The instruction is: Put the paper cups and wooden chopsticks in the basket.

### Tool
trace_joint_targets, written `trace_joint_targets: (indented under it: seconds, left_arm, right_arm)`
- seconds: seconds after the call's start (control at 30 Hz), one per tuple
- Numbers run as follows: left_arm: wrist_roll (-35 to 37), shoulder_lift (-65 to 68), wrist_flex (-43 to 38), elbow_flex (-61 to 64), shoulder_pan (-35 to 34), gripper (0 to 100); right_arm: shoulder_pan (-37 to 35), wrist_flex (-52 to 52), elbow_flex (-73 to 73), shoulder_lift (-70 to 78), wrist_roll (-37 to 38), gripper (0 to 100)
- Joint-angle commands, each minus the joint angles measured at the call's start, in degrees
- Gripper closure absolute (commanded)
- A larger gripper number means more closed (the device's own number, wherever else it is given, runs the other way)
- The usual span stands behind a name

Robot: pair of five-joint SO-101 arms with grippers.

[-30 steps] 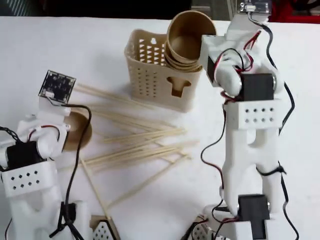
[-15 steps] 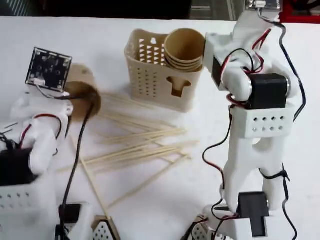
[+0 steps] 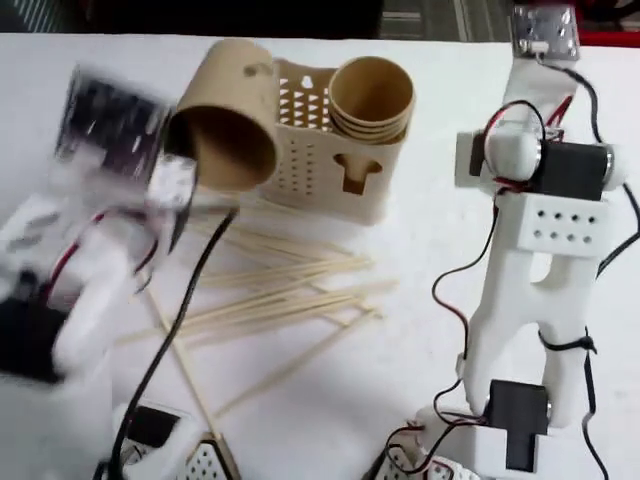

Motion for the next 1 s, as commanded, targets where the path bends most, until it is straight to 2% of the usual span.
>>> trace_joint_targets:
  seconds: [0.0, 0.27, 0.47, 0.83, 0.9, 0.97]
  left_arm:
    - [1.14, 9.63, 4.04, -13.10, 4.00, 98]
    - [1.23, 29.67, 13.71, -39.47, 8.40, 98]
    - [0.97, 42.51, 18.11, -52.92, 10.77, 98]
    - [1.05, 54.55, 17.76, -58.90, 10.86, 98]
    - [1.32, 54.55, 16.70, -58.90, 10.86, 94]
    - [2.11, 54.55, 15.65, -58.90, 10.86, 87]
  right_arm:
    - [0.66, -2.15, 6.68, -0.84, 0.70, 96.1]
    - [1.19, -10.42, 20.13, -0.84, 0.35, 96.1]
    - [1.19, -12.35, 24.35, -0.84, 0.35, 96.1]
    - [3.03, -12.35, 28.13, -0.84, 0.70, 96.1]
    - [3.65, -12.35, 28.22, -0.84, 0.70, 96.1]
    - [3.65, -12.35, 28.22, -0.84, 0.70, 96.1]
